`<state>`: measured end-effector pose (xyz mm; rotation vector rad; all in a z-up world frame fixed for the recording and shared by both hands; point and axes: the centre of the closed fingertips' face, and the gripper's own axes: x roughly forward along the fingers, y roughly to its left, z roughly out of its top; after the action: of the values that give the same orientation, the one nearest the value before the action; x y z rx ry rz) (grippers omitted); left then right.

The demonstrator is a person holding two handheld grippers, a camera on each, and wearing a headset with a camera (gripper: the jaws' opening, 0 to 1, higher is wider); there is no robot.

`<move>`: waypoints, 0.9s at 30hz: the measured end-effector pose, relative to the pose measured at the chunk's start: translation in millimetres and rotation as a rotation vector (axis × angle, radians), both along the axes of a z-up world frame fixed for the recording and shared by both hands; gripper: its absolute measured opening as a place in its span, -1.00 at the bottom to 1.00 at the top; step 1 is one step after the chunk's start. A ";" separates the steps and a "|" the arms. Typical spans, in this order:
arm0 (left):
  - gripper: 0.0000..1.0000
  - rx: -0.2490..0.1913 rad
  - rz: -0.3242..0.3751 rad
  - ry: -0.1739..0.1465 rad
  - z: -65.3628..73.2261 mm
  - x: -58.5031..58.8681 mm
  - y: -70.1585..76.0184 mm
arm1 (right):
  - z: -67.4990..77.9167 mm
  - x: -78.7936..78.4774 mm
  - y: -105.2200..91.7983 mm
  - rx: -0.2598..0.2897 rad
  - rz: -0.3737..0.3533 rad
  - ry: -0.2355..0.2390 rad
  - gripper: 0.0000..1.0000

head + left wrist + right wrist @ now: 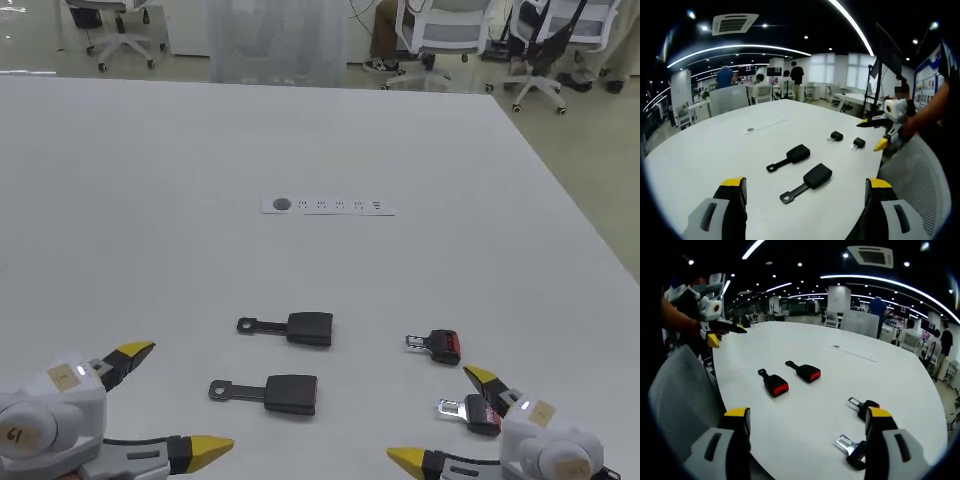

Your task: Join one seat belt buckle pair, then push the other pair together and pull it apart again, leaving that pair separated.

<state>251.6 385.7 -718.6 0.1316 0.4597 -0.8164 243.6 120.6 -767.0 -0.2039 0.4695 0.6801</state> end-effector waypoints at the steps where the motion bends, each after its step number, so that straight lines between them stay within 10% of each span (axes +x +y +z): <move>1: 1.00 0.000 0.001 0.000 -0.2 0.2 0.2 | 0.1 0.1 0.0 0.001 -0.001 0.000 0.94; 27: 1.00 -0.002 0.003 0.003 5.5 -3.6 -6.0 | -1.2 -1.0 -3.1 0.001 -0.002 0.008 0.94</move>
<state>248.0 379.7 -713.1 0.1273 0.4618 -0.8143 242.6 117.5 -768.2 -0.1998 0.4767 0.6798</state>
